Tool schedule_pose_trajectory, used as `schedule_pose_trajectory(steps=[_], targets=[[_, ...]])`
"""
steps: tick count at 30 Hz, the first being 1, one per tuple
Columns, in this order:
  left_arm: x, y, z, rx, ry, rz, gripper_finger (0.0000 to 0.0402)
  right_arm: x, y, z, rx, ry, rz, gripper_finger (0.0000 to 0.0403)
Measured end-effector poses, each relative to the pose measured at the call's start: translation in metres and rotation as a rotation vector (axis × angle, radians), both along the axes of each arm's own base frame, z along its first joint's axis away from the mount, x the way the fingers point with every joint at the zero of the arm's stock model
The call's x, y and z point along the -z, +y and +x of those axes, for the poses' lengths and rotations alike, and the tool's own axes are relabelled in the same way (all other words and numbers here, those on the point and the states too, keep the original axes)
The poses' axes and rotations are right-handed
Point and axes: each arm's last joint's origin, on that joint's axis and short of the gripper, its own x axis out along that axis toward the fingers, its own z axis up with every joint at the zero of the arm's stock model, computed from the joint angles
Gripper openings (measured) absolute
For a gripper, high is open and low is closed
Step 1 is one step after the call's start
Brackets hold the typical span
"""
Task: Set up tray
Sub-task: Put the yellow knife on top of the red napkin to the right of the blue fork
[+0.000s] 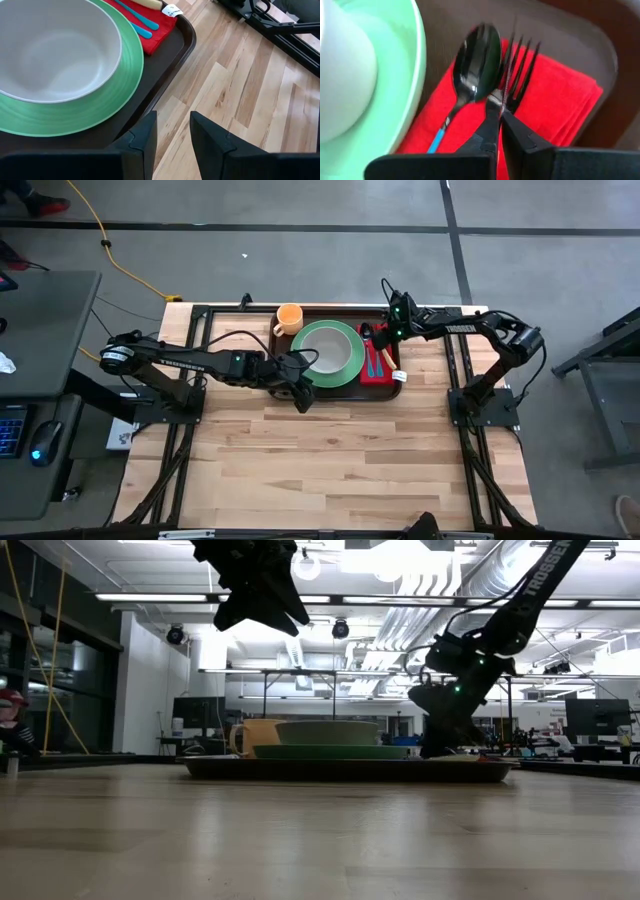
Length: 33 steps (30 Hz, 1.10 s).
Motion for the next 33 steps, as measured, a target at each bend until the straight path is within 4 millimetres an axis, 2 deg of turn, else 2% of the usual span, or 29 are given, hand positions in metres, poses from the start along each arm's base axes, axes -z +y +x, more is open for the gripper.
schedule_pose_trajectory(steps=[10, 21, 33], targets=[[0.000, 0.000, 0.000, 0.000, 0.000, 0.000, 0.0145, -0.023, -0.006, 0.014, -0.025, 0.078, -0.042, 0.0001], [0.000, 0.000, 0.000, 0.000, -0.001, 0.000, 0.0145, -0.022, -0.004, 0.012, -0.056, 0.097, -0.003, 0.0004], [-0.001, 0.000, 0.000, 0.005, -0.006, 0.005, 0.0145, -0.022, -0.004, 0.012, -0.058, 0.099, -0.013, 0.0103]])
